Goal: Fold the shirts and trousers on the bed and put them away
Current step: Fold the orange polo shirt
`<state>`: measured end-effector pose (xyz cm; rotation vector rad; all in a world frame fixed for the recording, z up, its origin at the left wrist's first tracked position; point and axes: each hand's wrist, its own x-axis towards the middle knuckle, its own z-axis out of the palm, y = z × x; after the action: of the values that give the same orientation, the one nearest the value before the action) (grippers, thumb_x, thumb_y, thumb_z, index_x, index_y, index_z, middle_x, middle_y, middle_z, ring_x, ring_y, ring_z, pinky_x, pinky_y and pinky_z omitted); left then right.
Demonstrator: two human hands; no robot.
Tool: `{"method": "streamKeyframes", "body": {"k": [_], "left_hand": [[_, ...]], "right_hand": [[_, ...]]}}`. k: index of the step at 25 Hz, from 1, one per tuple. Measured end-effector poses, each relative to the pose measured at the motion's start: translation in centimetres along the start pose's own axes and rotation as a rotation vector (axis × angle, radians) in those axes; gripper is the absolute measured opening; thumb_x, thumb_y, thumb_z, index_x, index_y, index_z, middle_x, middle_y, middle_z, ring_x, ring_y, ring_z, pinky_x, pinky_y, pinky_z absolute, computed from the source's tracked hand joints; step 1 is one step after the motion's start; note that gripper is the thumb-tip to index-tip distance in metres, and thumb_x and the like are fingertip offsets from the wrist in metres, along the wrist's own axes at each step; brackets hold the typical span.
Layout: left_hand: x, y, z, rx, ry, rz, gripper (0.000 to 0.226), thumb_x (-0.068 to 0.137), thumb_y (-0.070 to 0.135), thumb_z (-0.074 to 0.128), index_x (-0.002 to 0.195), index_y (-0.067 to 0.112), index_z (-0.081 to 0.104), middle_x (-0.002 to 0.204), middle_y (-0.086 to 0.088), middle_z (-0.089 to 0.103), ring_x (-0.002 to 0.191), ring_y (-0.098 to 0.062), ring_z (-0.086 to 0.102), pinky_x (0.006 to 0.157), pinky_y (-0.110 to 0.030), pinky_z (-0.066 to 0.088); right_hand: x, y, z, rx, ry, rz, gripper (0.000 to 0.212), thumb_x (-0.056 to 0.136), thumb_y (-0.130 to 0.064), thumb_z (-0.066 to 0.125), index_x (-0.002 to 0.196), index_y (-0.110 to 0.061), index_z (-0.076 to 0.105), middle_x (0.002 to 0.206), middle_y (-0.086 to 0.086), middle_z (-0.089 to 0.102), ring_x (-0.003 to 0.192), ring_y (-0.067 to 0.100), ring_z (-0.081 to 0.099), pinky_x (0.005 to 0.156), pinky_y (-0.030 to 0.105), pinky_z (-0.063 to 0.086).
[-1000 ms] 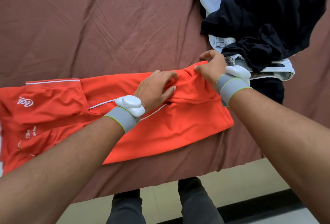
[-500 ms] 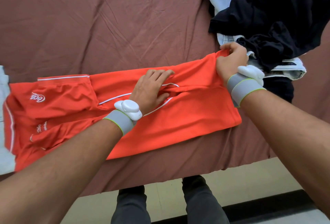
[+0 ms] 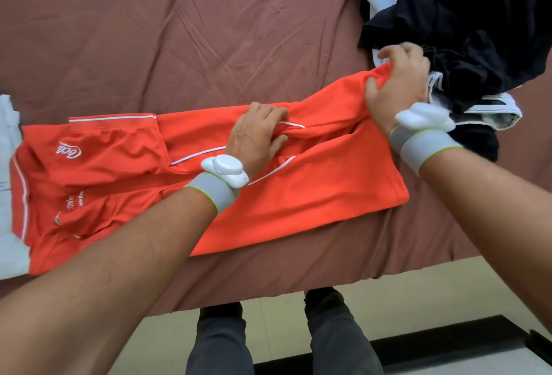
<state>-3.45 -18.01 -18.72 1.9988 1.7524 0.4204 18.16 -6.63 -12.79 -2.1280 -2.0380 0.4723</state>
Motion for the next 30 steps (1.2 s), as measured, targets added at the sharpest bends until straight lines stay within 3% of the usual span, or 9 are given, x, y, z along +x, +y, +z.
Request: {"method": "streamKeyframes", "body": {"k": [3,5,9,13,17,20,24,27,30], "left_hand": [[-0.8,-0.9,-0.5,-0.068,-0.009,-0.103,0.028,0.08,0.024,0.073,0.104,0.013,0.064,0.096,-0.007,0.062,0.093,-0.03,0.055,0.081,-0.041,0.045],[-1.5,-1.5,-1.1,-0.096,-0.025,-0.161,0.028,0.079,0.022,0.075,0.103,0.013,0.065,0.092,-0.005,0.064,0.089,-0.027,0.056,0.079,-0.036,0.043],[-2.1,-2.3,-1.7,-0.094,-0.03,-0.167,0.019,0.08,0.023,0.073,0.096,0.013,0.068,0.084,-0.006,0.068,0.081,-0.03,0.061,0.07,-0.035,0.044],[-3.0,-2.9,-1.8,-0.035,0.097,-0.128,0.025,0.09,0.035,0.058,0.097,0.014,0.07,0.078,-0.009,0.067,0.074,-0.031,0.06,0.065,-0.038,0.045],[-4.7,-3.2,-1.6,0.001,0.059,0.096,0.026,0.092,0.027,0.059,0.111,0.012,0.069,0.097,-0.004,0.071,0.085,-0.027,0.057,0.07,-0.038,0.046],[-6.7,-4.6,-1.8,0.041,0.01,0.13,0.031,0.087,0.025,0.064,0.116,0.014,0.066,0.108,0.001,0.069,0.092,-0.024,0.055,0.076,-0.037,0.046],[-8.5,-6.8,-3.5,-0.043,-0.049,0.092,0.024,0.091,0.029,0.055,0.103,0.014,0.07,0.091,-0.001,0.071,0.081,-0.026,0.061,0.07,-0.038,0.051],[-9.2,-9.0,-6.2,-0.089,0.099,-0.062,0.021,0.092,0.024,0.058,0.104,0.012,0.07,0.097,-0.003,0.071,0.088,-0.025,0.06,0.082,-0.035,0.047],[-11.1,-14.4,-10.2,-0.07,0.41,-0.453,0.021,0.087,0.017,0.062,0.106,0.012,0.069,0.104,-0.004,0.07,0.099,-0.025,0.057,0.094,-0.025,0.037]], "right_hand": [[-3.4,-0.5,1.3,-0.174,-0.095,-0.616,0.041,0.072,-0.028,0.071,0.108,-0.013,0.058,0.117,0.013,0.055,0.107,0.035,0.053,0.078,0.043,0.042],[-5.2,-0.3,3.1,-0.31,-0.211,-0.781,0.042,0.066,-0.027,0.08,0.096,-0.009,0.059,0.098,0.015,0.058,0.091,0.035,0.057,0.069,0.041,0.043],[-5.4,-0.4,4.9,-0.457,-0.165,-0.772,0.023,0.068,-0.007,0.074,0.085,-0.01,0.059,0.084,0.012,0.058,0.079,0.032,0.057,0.067,0.04,0.043],[-5.0,0.4,3.4,-0.524,-0.069,-0.888,0.016,0.073,0.0,0.058,0.078,-0.014,0.052,0.07,0.006,0.054,0.069,0.029,0.054,0.068,0.038,0.041],[-6.7,1.5,3.3,-0.489,-0.153,-0.978,0.025,0.073,-0.001,0.033,0.079,-0.01,0.056,0.068,0.009,0.054,0.065,0.03,0.054,0.064,0.04,0.04],[-8.3,-0.1,3.9,-0.403,-0.29,-1.072,0.018,0.067,-0.007,0.048,0.08,-0.011,0.06,0.068,0.007,0.057,0.063,0.028,0.057,0.06,0.037,0.041],[-9.1,-4.1,4.4,-0.235,-0.354,-0.989,0.021,0.064,-0.005,0.066,0.082,-0.011,0.059,0.073,0.008,0.06,0.067,0.03,0.058,0.058,0.036,0.041],[-9.0,-9.3,5.7,-0.12,-0.434,-0.832,0.02,0.073,-0.004,0.062,0.093,-0.008,0.06,0.087,0.013,0.061,0.082,0.036,0.06,0.065,0.042,0.045],[-8.8,-15.7,8.7,0.016,-0.579,-0.64,0.02,0.083,-0.012,0.059,0.103,-0.008,0.06,0.098,0.013,0.065,0.094,0.035,0.06,0.079,0.041,0.046]]}}
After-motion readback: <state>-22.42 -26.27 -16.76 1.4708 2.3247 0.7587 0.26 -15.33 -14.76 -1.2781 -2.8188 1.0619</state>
